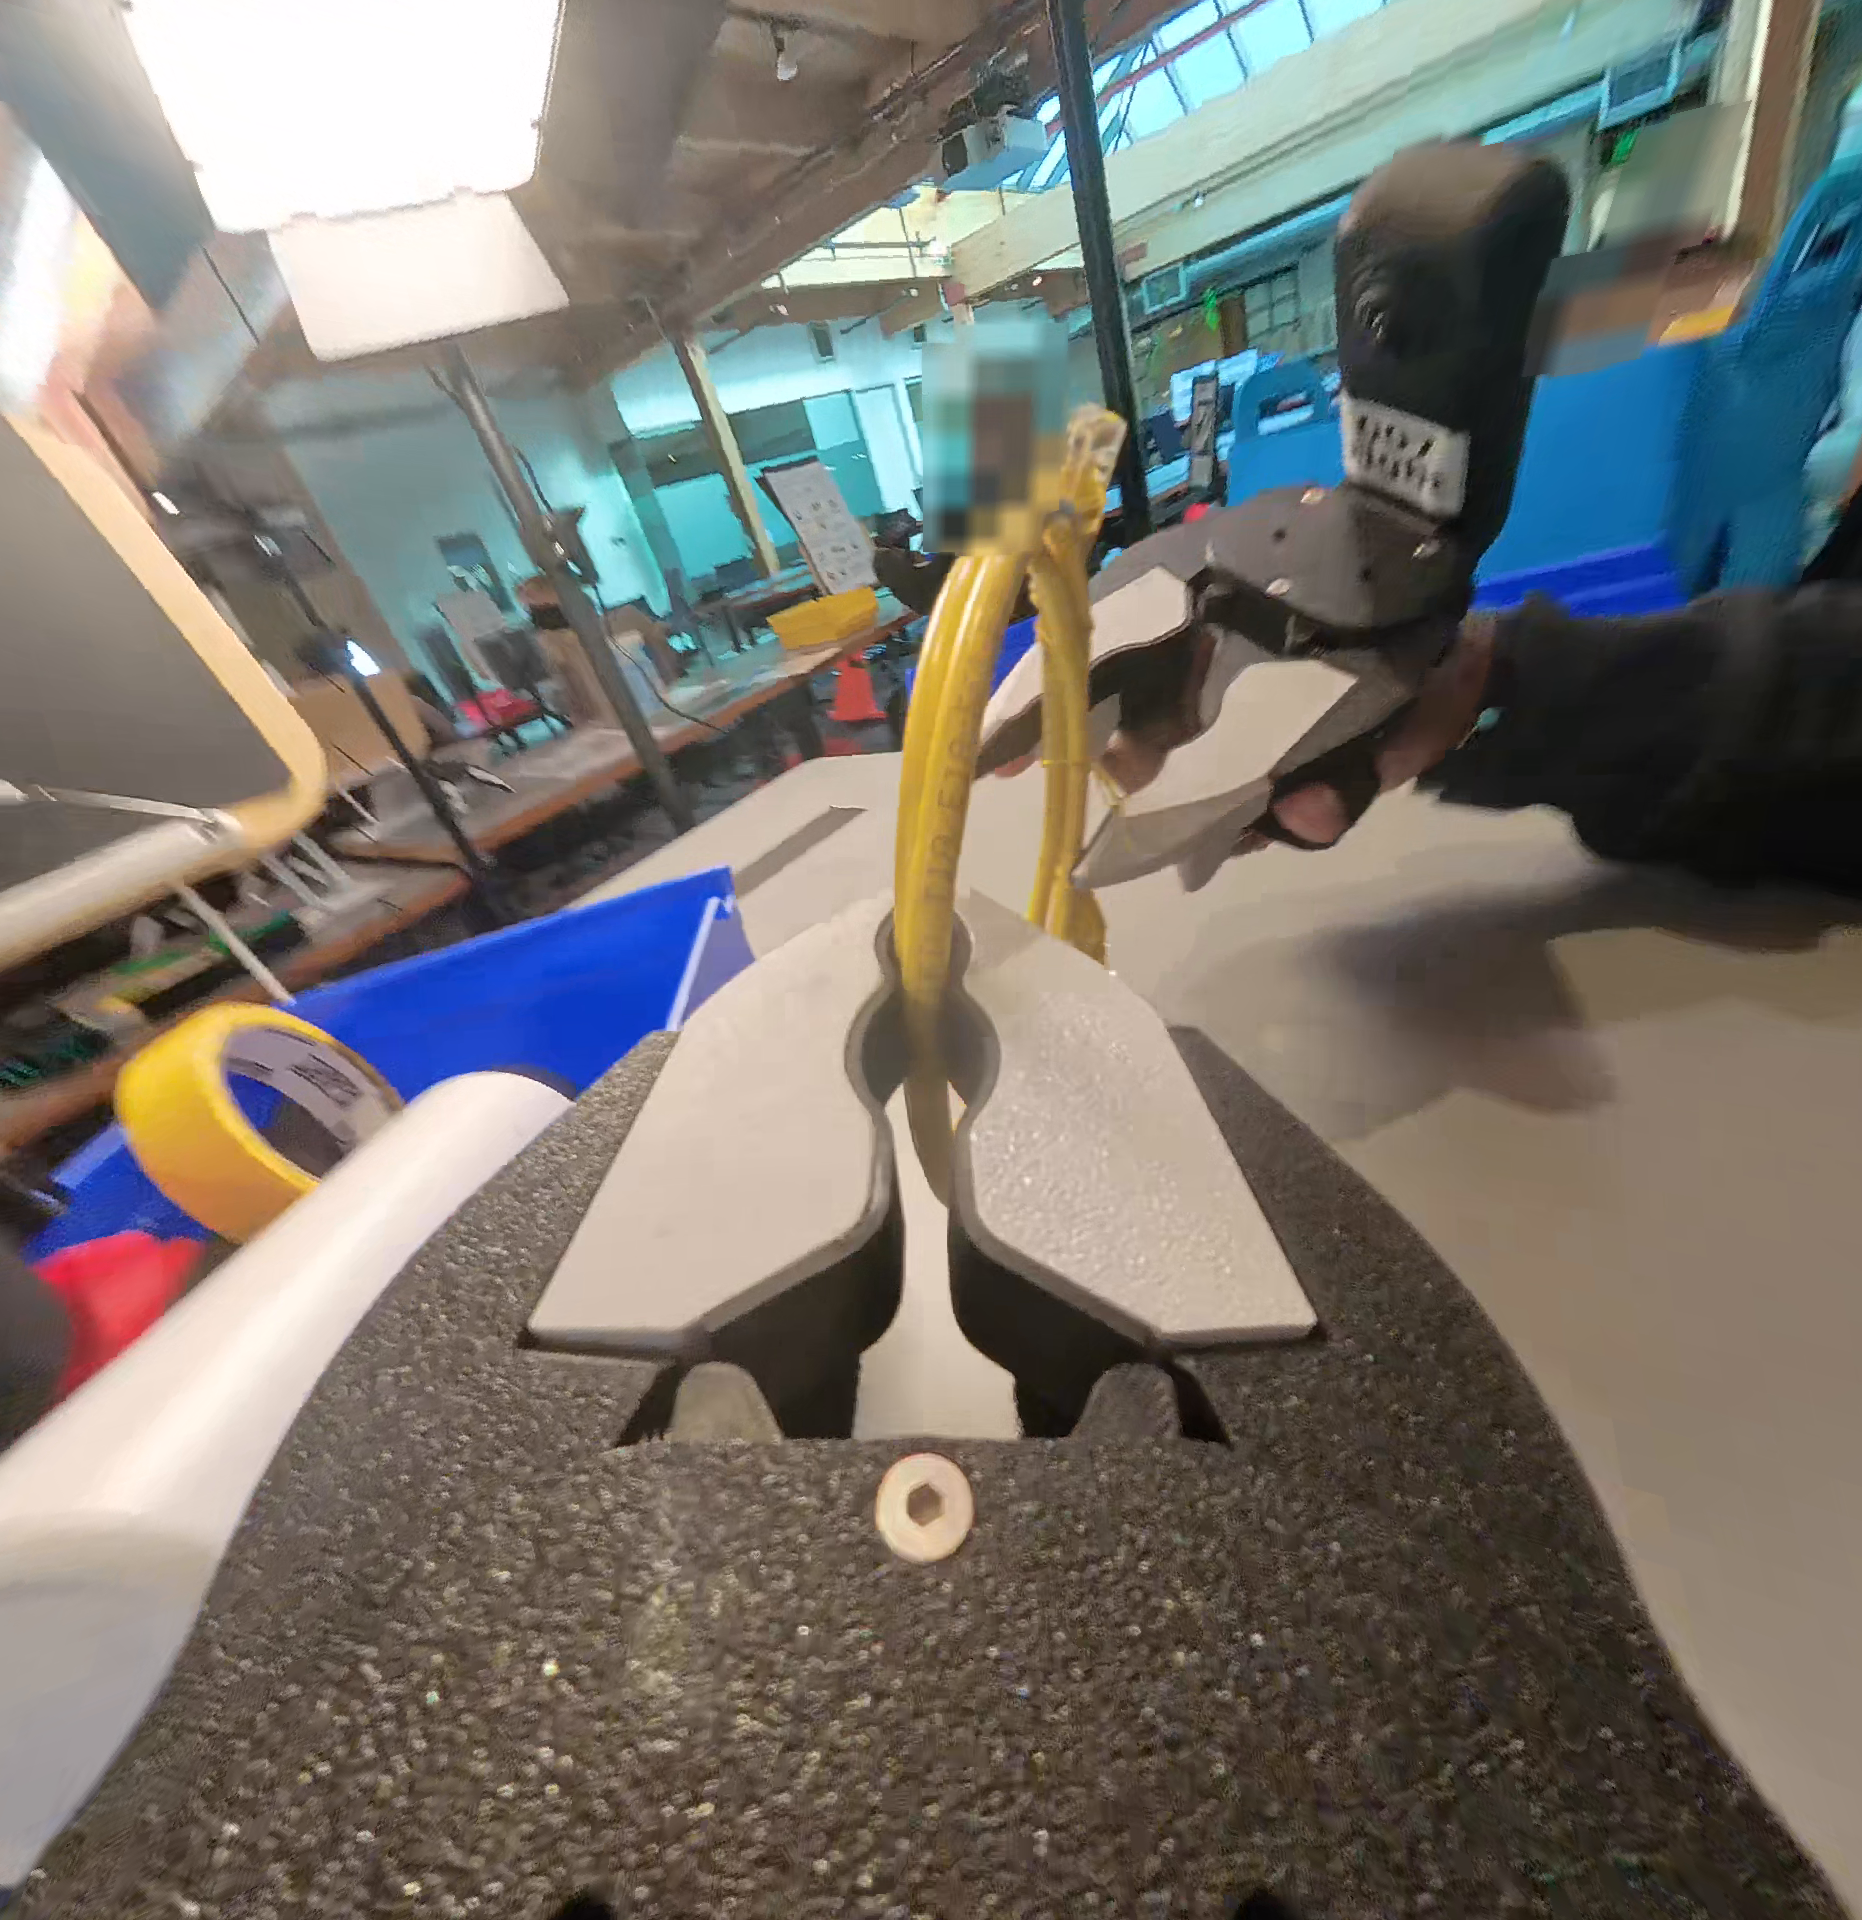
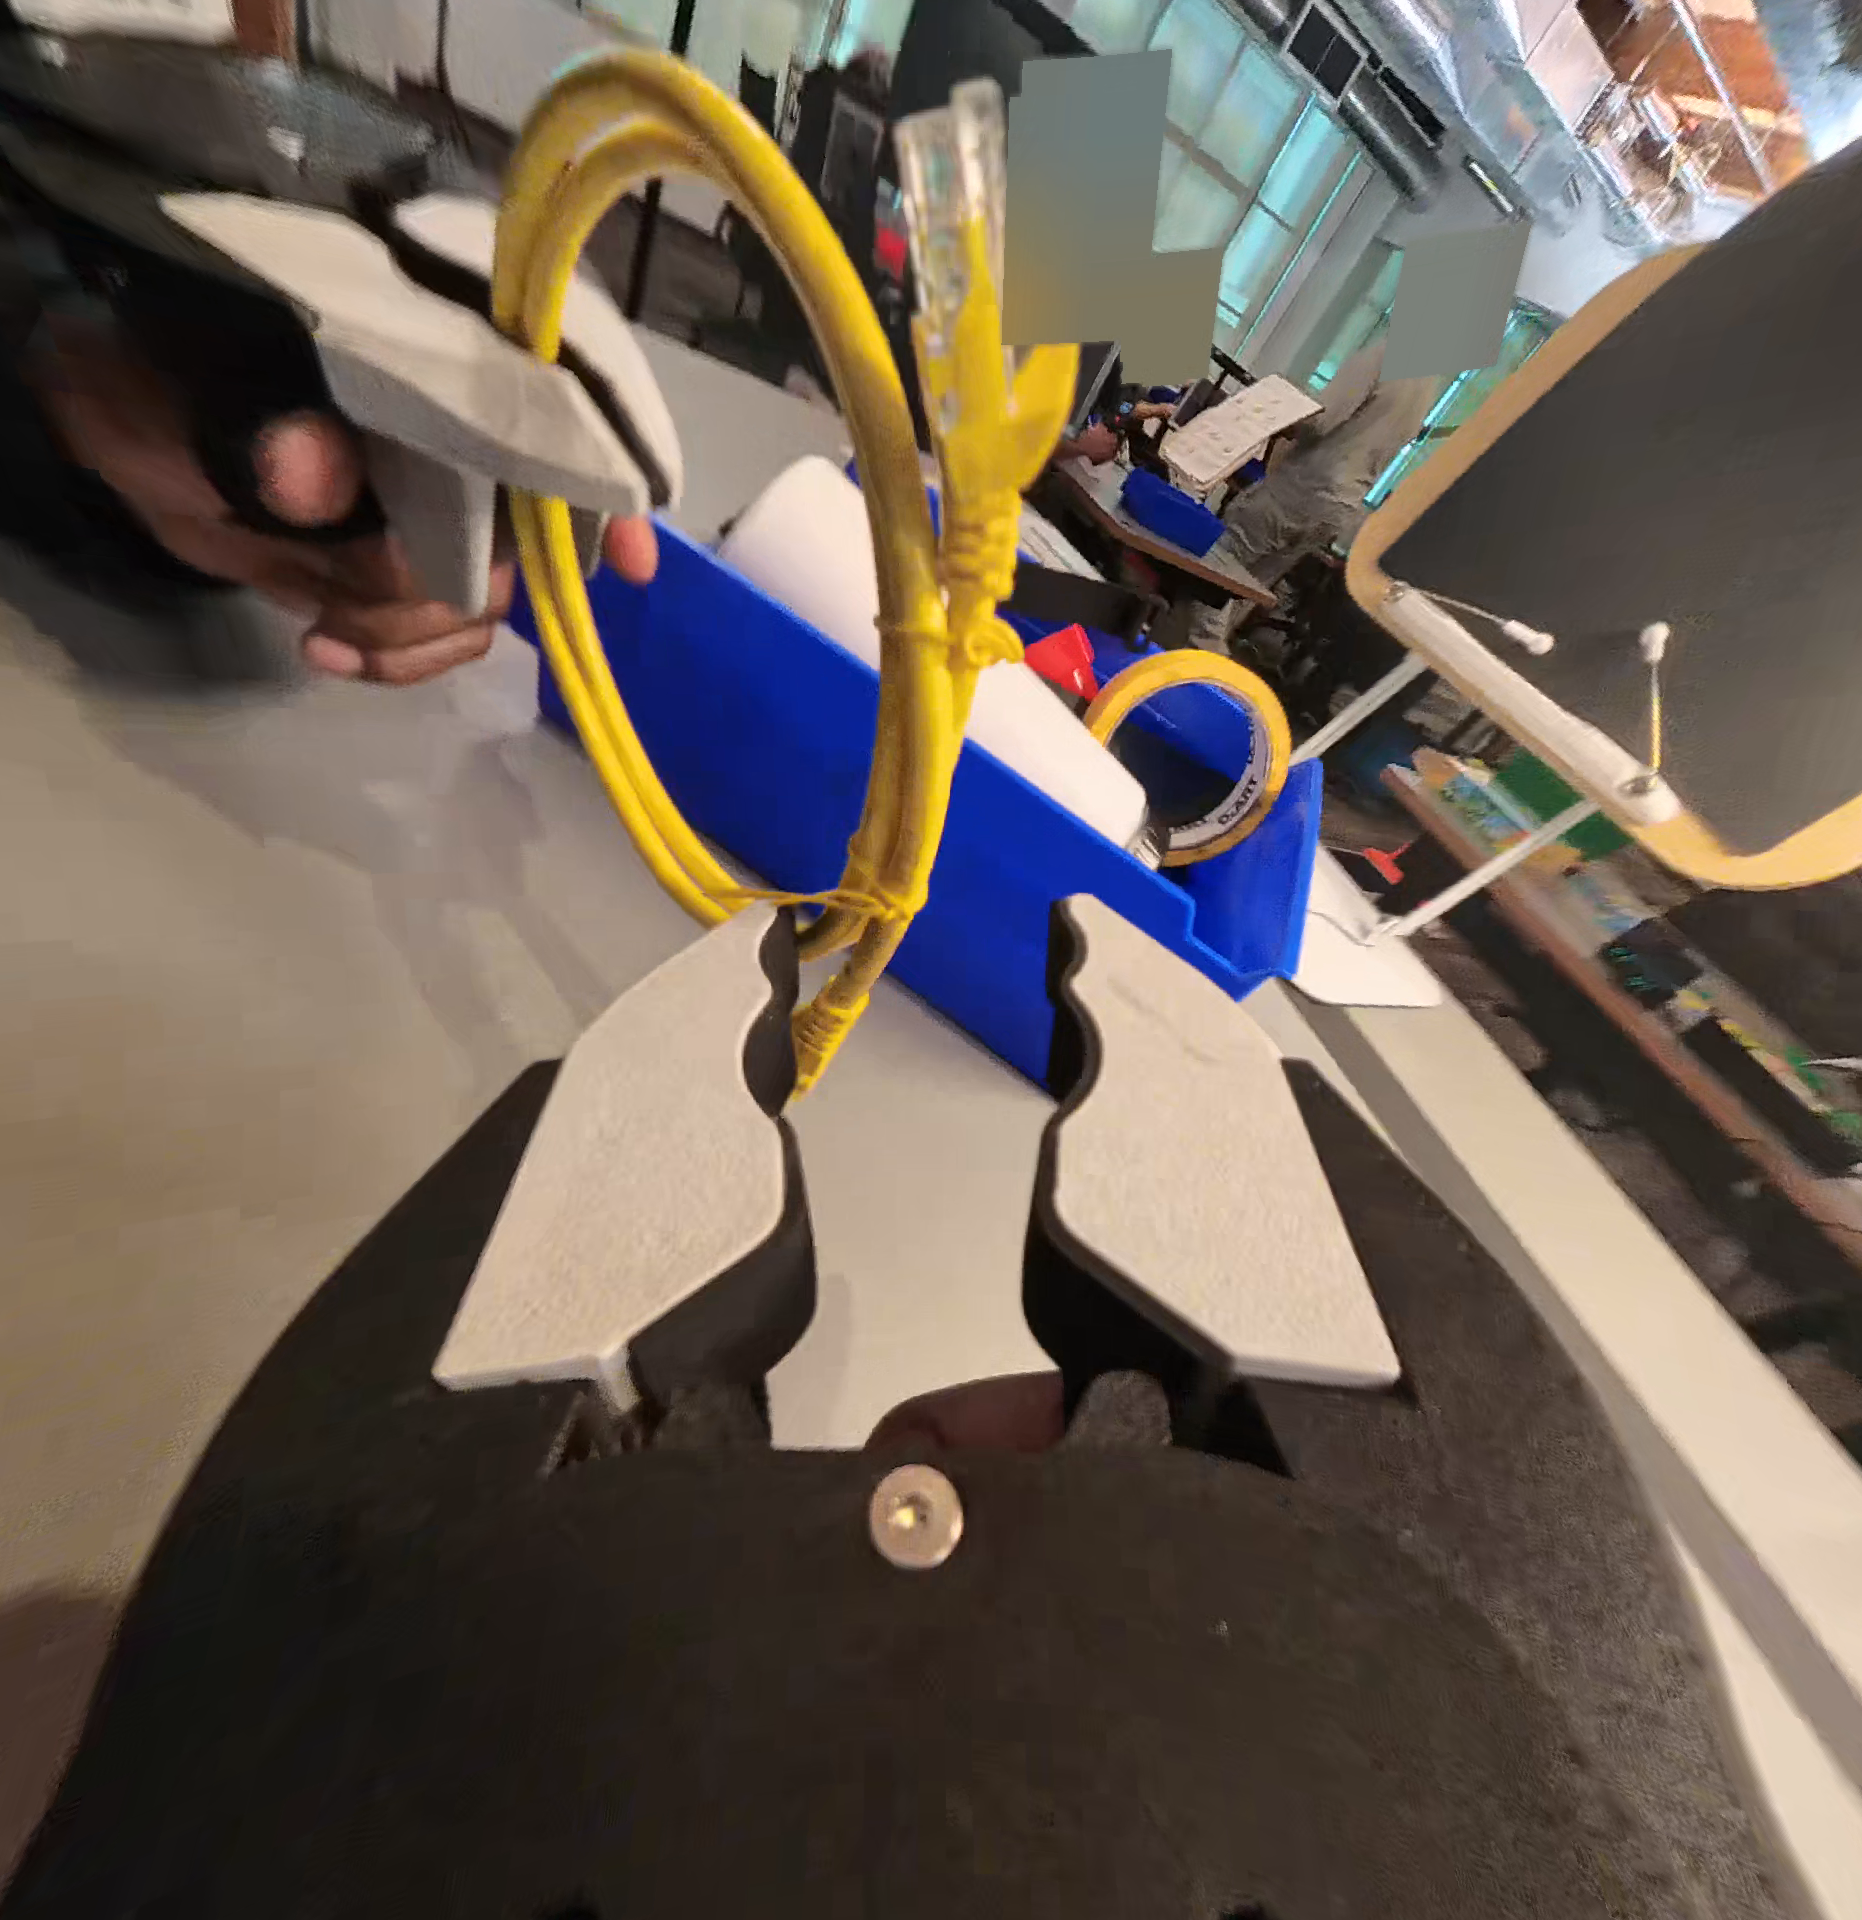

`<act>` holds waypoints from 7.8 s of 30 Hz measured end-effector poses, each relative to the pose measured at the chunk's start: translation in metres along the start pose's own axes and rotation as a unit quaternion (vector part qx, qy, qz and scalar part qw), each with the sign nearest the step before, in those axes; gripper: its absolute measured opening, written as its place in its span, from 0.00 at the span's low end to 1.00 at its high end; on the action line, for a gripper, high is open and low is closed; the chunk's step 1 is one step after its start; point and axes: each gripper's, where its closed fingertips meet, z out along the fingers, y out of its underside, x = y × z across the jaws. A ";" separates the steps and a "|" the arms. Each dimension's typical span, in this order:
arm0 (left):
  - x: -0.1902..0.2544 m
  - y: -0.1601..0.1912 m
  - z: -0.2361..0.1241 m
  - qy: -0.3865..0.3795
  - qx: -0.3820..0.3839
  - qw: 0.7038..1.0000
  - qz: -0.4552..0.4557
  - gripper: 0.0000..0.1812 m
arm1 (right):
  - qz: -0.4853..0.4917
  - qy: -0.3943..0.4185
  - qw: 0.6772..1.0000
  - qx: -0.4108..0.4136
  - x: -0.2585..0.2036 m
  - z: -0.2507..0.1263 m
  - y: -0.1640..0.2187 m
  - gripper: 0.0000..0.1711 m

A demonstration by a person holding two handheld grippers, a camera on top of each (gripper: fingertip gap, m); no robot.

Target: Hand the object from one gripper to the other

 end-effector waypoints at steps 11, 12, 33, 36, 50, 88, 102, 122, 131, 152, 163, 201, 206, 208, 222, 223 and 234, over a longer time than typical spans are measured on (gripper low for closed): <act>0.027 -0.007 -0.005 -0.005 0.039 0.969 0.246 0.01 | 0.027 -0.111 0.981 -0.158 -0.042 -0.027 0.069 0.27; 0.034 -0.009 -0.007 0.012 0.052 0.963 0.265 0.01 | 0.036 -0.112 0.978 -0.173 -0.039 -0.030 0.076 0.27; 0.089 -0.007 -0.029 0.115 0.150 0.870 0.454 0.11 | 0.111 -0.251 0.939 -0.208 -0.112 0.049 0.039 0.05; 0.063 0.003 -0.016 0.097 0.087 0.920 0.369 0.35 | 0.106 -0.139 0.969 -0.173 -0.063 0.045 0.033 0.04; 0.039 0.044 0.015 0.112 -0.133 0.984 -0.036 0.44 | 0.062 0.278 0.955 -0.084 0.076 -0.023 0.006 0.03; 0.004 -0.006 0.006 0.167 -0.020 0.885 -0.433 0.01 | -0.551 0.158 0.806 -0.148 -0.046 0.061 0.022 0.24; -0.014 -0.033 -0.008 0.179 0.039 0.917 -0.354 0.34 | -0.090 0.032 0.995 0.005 -0.047 0.035 -0.007 0.07; 0.007 0.020 0.008 0.093 -0.106 0.984 -0.113 0.15 | 0.203 -0.413 0.870 0.178 -0.129 -0.047 -0.080 0.07; -0.021 0.019 0.005 0.029 -0.099 0.983 -0.150 0.03 | 0.205 -0.310 0.921 0.118 -0.100 -0.028 -0.053 0.11; -0.028 0.021 0.001 -0.089 -0.132 0.982 0.104 0.03 | 0.138 -0.059 0.984 -0.096 -0.038 0.005 -0.038 0.20; -0.027 0.022 0.003 0.001 -0.095 0.987 -0.133 0.30 | 0.197 -0.028 0.980 -0.001 -0.005 -0.008 -0.046 0.03; 0.007 0.017 0.004 0.045 -0.088 0.993 -0.065 0.07 | -0.290 0.215 0.911 -0.200 0.012 0.017 -0.027 0.18; 0.011 0.004 0.001 0.081 -0.046 0.990 -0.105 0.17 | -0.184 0.234 0.940 -0.168 0.026 0.017 -0.027 0.03; 0.006 -0.006 -0.001 0.081 -0.017 0.988 -0.131 0.27 | -0.118 0.252 0.947 -0.163 0.039 0.008 -0.020 0.03; 0.019 0.048 0.010 0.082 -0.167 0.978 -0.096 0.35 | 0.245 0.228 0.939 -0.078 0.050 -0.010 0.005 0.03; 0.021 0.054 0.010 0.086 -0.187 0.975 -0.081 0.34 | 0.235 0.222 0.942 -0.088 0.047 -0.007 0.006 0.03; 0.030 0.084 0.001 0.117 -0.296 0.947 -0.052 0.06 | 0.137 0.186 0.962 -0.147 0.023 0.016 -0.005 0.03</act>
